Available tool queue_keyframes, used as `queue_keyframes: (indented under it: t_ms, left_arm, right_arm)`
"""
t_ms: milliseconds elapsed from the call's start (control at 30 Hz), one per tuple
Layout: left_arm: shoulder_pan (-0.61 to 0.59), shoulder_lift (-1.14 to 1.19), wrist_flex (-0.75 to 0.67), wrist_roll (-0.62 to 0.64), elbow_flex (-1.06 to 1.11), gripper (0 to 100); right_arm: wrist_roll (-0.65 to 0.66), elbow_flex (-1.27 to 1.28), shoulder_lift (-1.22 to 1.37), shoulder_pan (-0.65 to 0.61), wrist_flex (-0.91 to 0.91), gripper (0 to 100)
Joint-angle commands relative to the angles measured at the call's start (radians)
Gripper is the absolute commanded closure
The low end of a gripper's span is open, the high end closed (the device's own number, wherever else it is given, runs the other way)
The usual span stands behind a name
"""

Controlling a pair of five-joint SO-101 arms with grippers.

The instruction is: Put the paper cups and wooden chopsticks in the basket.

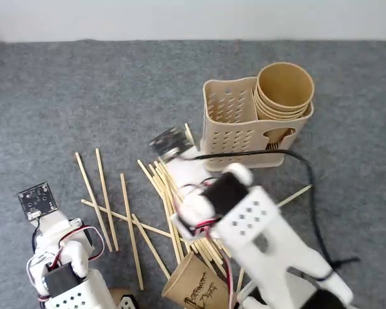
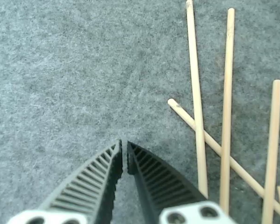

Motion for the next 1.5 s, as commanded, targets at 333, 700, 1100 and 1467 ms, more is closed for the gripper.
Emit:
queue_keyframes:
  t_ms: [333, 700, 1100, 1467]
  left_arm:
    - [-0.005, -0.014, -0.003, 0.0, -0.012, 98]
    - [-0.005, -0.014, -0.003, 0.0, -0.012, 98]
    - [-0.005, -0.014, -0.003, 0.0, -0.012, 98]
    - [-0.005, -0.014, -0.003, 0.0, -0.012, 98]
  right_arm:
    - [-0.097, 0.006, 0.196, -0.248, 0.041, 76.5]
    - [-0.097, 0.006, 0.429, -0.249, 0.041, 93.5]
    - [-0.089, 0.003, 0.38, -0.243, 0.044, 98.7]
    - [-0.002, -0.061, 0.002, -0.085, 0.044, 99.1]
